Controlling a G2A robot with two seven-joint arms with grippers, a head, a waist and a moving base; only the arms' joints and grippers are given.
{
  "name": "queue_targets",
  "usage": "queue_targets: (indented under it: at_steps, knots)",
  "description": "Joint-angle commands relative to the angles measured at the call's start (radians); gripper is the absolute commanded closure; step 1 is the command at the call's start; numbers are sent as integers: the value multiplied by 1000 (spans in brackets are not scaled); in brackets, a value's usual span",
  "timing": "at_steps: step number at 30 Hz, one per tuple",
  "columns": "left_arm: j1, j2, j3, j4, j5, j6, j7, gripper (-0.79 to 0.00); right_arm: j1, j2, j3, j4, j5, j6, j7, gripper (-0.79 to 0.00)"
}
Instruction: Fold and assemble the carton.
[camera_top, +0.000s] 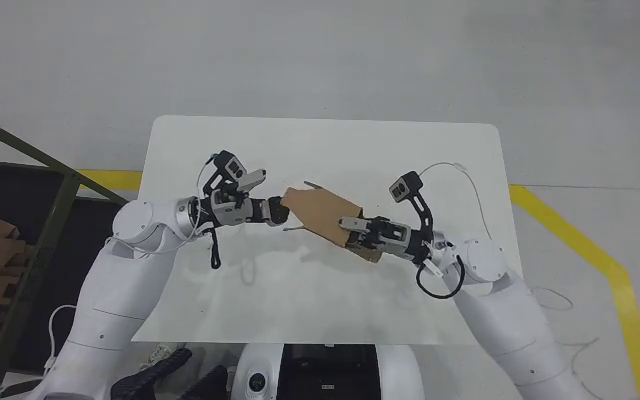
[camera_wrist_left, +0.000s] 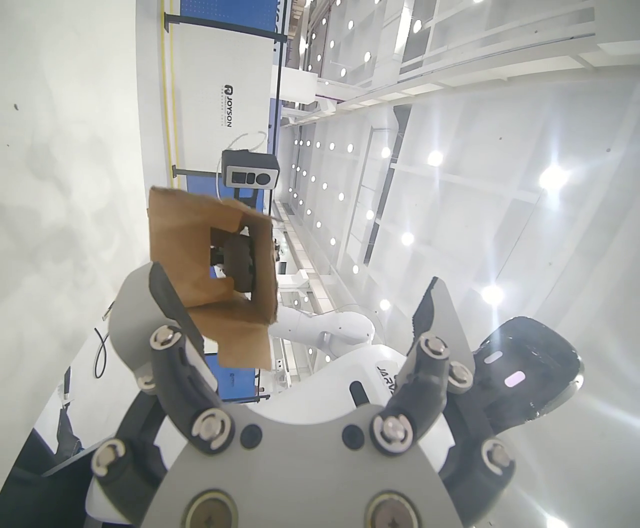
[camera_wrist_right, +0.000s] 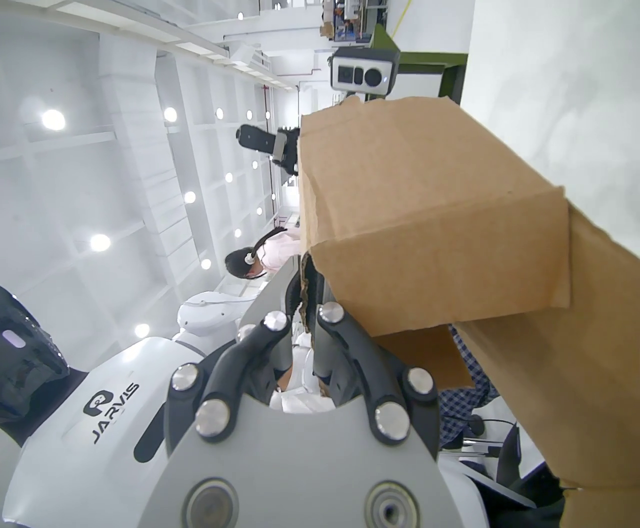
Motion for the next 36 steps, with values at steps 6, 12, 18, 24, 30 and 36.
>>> queue_targets:
  at_steps: [6,12,18,24,30,36]
  knots:
    - [16,-1,5,-17,-6,7,1,-785,1,-4,-3,10,3,2,-46,0]
    - [-1,-5,22,-24,-14,6,1,-785,6,-9,-33,-2,-32,6,-65,0]
    - [-14,-5,22,-16,-12,5,0,-785,5,-12,-59,-12,-45,12,-38,0]
    - [-16,-7,30,-18,-9,6,-4,-785,7,-14,-78,-28,-57,19,-28,0]
    - [-21,-9,40,-16,-11,6,-10,-785,9,-16,-82,-31,-55,21,-27,0]
    - [-20,-9,39,-18,-11,7,-14,-785,10,-16,-84,-33,-48,24,-17,0]
